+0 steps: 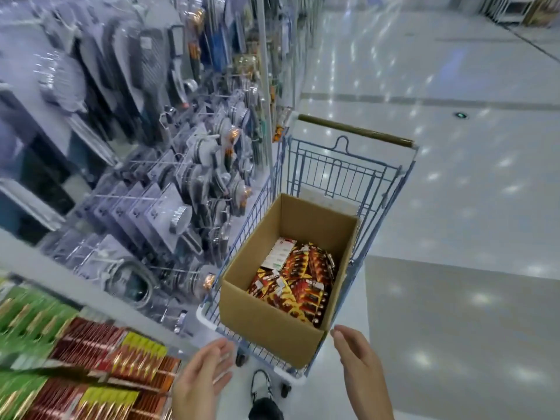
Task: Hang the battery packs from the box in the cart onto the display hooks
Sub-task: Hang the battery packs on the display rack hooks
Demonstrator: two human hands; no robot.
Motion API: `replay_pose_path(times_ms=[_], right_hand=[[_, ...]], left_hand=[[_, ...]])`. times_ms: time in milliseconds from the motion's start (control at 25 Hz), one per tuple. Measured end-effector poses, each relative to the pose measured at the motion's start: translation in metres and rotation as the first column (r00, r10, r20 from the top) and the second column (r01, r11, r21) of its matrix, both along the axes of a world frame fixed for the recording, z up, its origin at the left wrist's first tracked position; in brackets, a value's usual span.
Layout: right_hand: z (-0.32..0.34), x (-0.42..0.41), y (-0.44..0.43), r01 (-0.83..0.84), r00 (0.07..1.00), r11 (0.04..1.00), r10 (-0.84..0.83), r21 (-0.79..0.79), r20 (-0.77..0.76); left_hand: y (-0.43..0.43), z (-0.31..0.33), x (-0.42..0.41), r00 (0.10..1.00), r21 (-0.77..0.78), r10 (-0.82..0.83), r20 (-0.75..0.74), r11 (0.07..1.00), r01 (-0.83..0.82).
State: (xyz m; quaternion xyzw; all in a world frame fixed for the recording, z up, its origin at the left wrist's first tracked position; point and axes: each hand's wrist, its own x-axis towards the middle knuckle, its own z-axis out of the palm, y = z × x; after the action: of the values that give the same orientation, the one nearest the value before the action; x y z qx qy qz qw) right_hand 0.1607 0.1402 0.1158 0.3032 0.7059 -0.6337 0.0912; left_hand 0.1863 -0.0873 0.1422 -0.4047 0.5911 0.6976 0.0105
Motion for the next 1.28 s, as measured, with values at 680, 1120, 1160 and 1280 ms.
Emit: replay_pose_path(times_ms=[680, 1120, 1160, 1280], right_hand=[[-0.015, -0.187, 0.015, 0.181, 0.965, 0.981, -0.162, -0.074, 0.205], [-0.066, -0.235, 0.045, 0.083, 0.949, 0.995, -0.063, -0.050, 0.309], [-0.068, -0.236, 0.046, 0.076, 0.948, 0.996, -0.057, -0.049, 0.313], [-0.068, -0.238, 0.048, 0.060, 0.947, 0.997, -0.043, -0.044, 0.318]], left_hand=[[0.070, -0.143, -0.323, 0.851, 0.000, -0.480, 0.214, 0.871, 0.492], [0.127, -0.331, -0.404, 0.365, -0.060, -0.500, 0.785, 0.525, 0.849], [0.132, -0.329, -0.405, 0.345, -0.068, -0.482, 0.805, 0.504, 0.861], [0.135, -0.325, -0.408, 0.361, -0.110, -0.435, 0.825, 0.503, 0.858]])
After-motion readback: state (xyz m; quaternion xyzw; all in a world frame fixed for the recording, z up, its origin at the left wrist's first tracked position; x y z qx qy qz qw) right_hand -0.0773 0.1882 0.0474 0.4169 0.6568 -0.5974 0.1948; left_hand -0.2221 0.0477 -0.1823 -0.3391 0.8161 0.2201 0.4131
